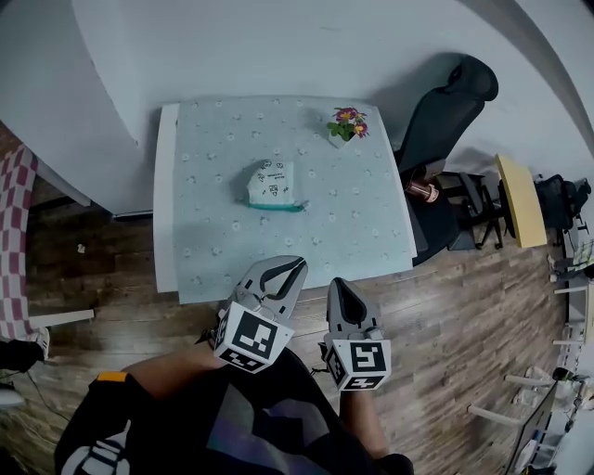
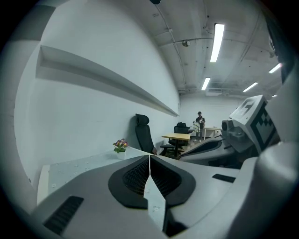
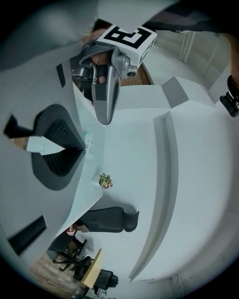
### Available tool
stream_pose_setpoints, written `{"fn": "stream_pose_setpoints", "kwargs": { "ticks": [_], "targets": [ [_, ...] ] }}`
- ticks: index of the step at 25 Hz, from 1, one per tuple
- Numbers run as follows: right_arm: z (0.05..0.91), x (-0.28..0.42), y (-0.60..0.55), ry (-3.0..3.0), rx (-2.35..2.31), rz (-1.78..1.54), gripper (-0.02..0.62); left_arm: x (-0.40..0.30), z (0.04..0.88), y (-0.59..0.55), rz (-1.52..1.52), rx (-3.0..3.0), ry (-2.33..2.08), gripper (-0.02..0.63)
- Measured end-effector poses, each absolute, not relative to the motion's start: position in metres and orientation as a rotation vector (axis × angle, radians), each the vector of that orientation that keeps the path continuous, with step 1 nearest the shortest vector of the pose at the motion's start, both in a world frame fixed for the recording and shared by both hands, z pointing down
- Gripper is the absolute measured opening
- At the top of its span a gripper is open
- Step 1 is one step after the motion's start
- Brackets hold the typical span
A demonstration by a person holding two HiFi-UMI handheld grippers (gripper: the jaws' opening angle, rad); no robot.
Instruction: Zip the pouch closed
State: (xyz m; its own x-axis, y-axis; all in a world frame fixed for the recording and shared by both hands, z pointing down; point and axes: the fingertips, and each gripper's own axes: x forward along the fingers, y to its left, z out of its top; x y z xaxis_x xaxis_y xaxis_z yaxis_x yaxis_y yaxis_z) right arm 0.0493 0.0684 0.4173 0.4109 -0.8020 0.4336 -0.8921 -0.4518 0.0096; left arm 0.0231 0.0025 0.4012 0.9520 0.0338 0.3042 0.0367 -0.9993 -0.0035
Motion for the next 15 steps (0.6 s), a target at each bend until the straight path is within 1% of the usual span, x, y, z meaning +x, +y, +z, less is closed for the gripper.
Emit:
{"fn": "stream_pose_setpoints", "kwargs": {
  "ticks": [8,15],
  "targets": [
    [0.420,0.072,-0.007,-1.563,2.223,0.487,0.017,0.027,0.410,-0.071,-0.491,-3.131,0.093,0.012],
    [0.460,0.114,-0.050,-1.689,1.911,0.445,0.017,0.045,0.434,-0.111,-0.560,-3.128,0.341,0.014]
  ]
}}
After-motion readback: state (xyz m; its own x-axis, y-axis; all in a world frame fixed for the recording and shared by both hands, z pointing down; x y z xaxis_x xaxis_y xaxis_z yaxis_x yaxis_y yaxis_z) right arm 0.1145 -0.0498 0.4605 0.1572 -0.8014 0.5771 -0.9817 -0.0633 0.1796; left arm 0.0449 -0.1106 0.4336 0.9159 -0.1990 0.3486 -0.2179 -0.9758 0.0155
